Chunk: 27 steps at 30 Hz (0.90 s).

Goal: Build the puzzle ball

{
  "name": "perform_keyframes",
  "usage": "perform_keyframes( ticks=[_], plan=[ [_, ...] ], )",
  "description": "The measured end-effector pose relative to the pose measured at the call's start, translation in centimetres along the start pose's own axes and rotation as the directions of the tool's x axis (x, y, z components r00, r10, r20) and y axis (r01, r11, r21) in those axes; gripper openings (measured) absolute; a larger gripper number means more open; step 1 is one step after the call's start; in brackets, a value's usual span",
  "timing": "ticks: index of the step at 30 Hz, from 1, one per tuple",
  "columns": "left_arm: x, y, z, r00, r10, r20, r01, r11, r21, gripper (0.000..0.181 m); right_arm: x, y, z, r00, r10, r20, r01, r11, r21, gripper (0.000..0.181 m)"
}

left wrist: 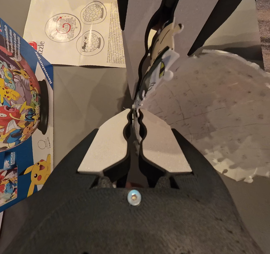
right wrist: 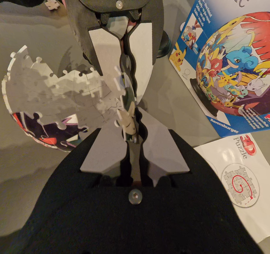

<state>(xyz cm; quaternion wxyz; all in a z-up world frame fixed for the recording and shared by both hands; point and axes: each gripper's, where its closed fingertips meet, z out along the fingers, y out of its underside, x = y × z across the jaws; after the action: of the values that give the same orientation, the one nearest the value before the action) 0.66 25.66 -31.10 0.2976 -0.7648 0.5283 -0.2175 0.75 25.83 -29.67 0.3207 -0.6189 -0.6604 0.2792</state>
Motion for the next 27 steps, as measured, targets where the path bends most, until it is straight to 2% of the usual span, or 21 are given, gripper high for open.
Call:
perform_keyframes(
  ticks=[27],
  plan=[
    [-0.13, -0.2, -0.13, 0.999, 0.028, 0.022, -0.028, 1.0, 0.005, 0.009, 0.15, -0.08, 0.02, 0.998, 0.051, 0.038, -0.05, 0.999, -0.01, 0.001]
  ],
)
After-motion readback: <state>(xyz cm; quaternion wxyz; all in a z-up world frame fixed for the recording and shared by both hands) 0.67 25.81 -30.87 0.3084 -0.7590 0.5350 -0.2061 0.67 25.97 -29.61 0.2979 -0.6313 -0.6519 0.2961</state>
